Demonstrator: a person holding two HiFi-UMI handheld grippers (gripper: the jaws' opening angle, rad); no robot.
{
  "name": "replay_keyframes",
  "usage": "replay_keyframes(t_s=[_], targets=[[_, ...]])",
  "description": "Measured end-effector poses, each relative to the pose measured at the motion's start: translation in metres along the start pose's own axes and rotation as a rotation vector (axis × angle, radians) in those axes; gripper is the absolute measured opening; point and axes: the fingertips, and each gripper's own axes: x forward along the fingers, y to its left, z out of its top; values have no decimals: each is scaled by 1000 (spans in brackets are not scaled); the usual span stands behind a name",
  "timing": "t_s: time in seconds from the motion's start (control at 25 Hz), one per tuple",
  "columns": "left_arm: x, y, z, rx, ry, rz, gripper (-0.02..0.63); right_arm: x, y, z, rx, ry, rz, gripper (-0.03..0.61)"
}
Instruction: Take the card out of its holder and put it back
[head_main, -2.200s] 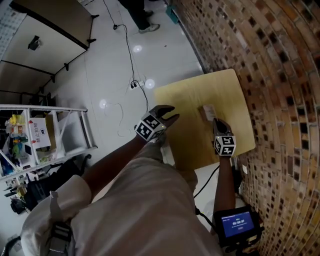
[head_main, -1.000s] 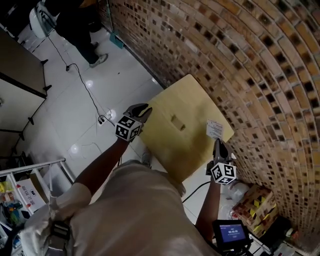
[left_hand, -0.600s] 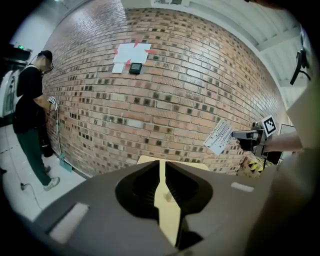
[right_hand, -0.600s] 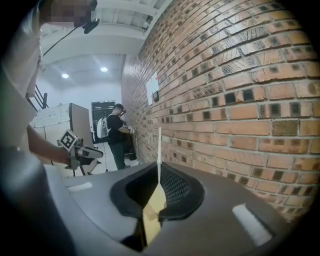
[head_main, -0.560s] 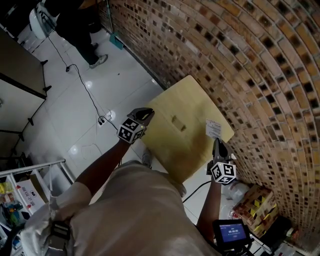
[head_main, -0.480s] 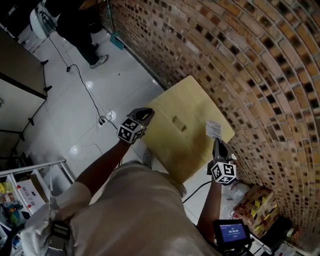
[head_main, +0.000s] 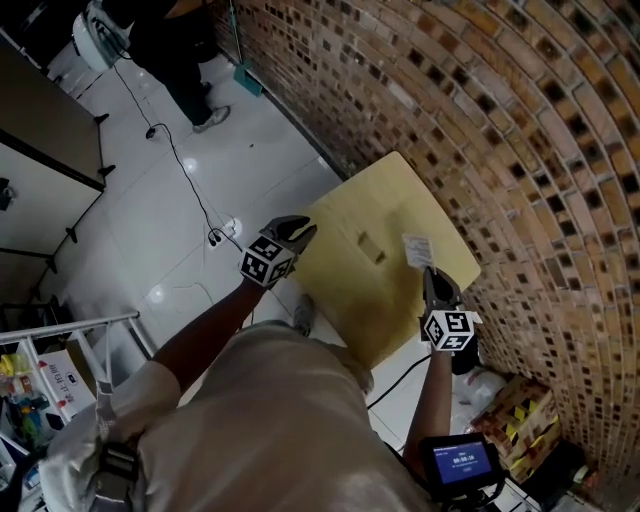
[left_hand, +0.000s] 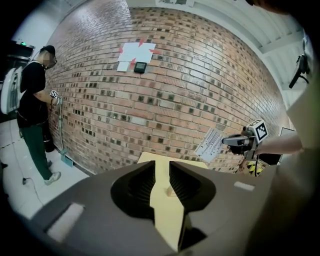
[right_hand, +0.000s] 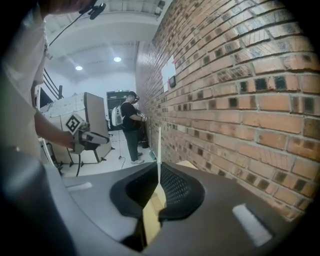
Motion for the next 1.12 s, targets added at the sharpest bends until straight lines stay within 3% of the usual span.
replay_keyframes(t_s=[0.36, 1.12], targets=[[2, -1, -16, 13, 56, -15, 124, 63, 24, -45, -85, 174, 155, 15], [-2, -1, -28, 16, 112, -39, 137, 125, 20, -99, -209, 336, 292, 15]])
